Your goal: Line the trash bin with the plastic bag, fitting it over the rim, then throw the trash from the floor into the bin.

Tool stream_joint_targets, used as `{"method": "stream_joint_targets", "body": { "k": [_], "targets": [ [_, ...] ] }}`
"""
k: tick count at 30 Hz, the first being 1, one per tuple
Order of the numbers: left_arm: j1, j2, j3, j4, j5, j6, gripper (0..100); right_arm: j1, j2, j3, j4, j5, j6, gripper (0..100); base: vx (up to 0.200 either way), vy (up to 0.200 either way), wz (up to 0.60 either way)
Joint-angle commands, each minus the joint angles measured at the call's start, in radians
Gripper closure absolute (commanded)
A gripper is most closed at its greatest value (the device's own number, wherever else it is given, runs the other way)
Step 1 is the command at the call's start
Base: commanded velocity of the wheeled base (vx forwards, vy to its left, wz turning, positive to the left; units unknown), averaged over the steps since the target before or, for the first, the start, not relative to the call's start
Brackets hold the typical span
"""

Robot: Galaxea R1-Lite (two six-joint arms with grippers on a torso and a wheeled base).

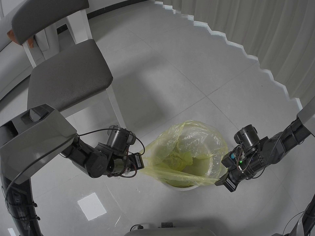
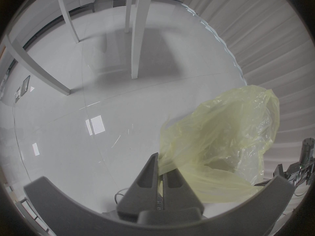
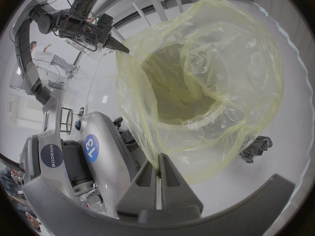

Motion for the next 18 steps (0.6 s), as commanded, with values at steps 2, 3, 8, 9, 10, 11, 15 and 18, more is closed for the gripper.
{"method": "stream_joint_targets", "body": {
  "k": [2, 3, 8, 9, 10, 11, 15, 18],
  "targets": [
    [-0.009, 0.061, -0.036, 0.008, 0.003, 0.045, 100, -0.038, 0.042, -0.005, 0.006, 0.0, -0.014, 100, 0.0, 0.0, 0.0],
    [-0.011, 0.062, -0.036, 0.008, 0.003, 0.051, 100, -0.039, 0.044, -0.002, 0.006, 0.0, -0.016, 100, 0.0, 0.0, 0.0],
    [-0.017, 0.07, -0.034, 0.011, 0.003, 0.057, 100, -0.041, 0.074, 0.006, 0.006, -0.002, -0.024, 100, 0.0, 0.0, 0.0],
    [-0.017, 0.072, -0.034, 0.011, 0.003, 0.057, 100, -0.041, 0.076, 0.006, 0.006, -0.002, -0.025, 100, 0.0, 0.0, 0.0],
    [-0.017, 0.075, -0.034, 0.01, 0.003, 0.059, 100, -0.041, 0.085, 0.006, 0.006, -0.002, -0.03, 100, 0.0, 0.0, 0.0],
    [-0.017, 0.079, -0.034, 0.01, 0.003, 0.062, 100, -0.041, 0.091, 0.006, 0.006, -0.003, -0.033, 100, 0.0, 0.0, 0.0],
    [-0.02, 0.082, -0.027, 0.01, 0.003, 0.08, 100, -0.041, 0.103, 0.009, 0.009, -0.006, -0.047, 100, 0.0, 0.0, 0.0],
    [-0.026, 0.085, -0.022, 0.01, 0.003, 0.103, 100, -0.041, 0.122, 0.015, 0.006, -0.013, -0.05, 100, 0.0, 0.0, 0.0]
  ]
}}
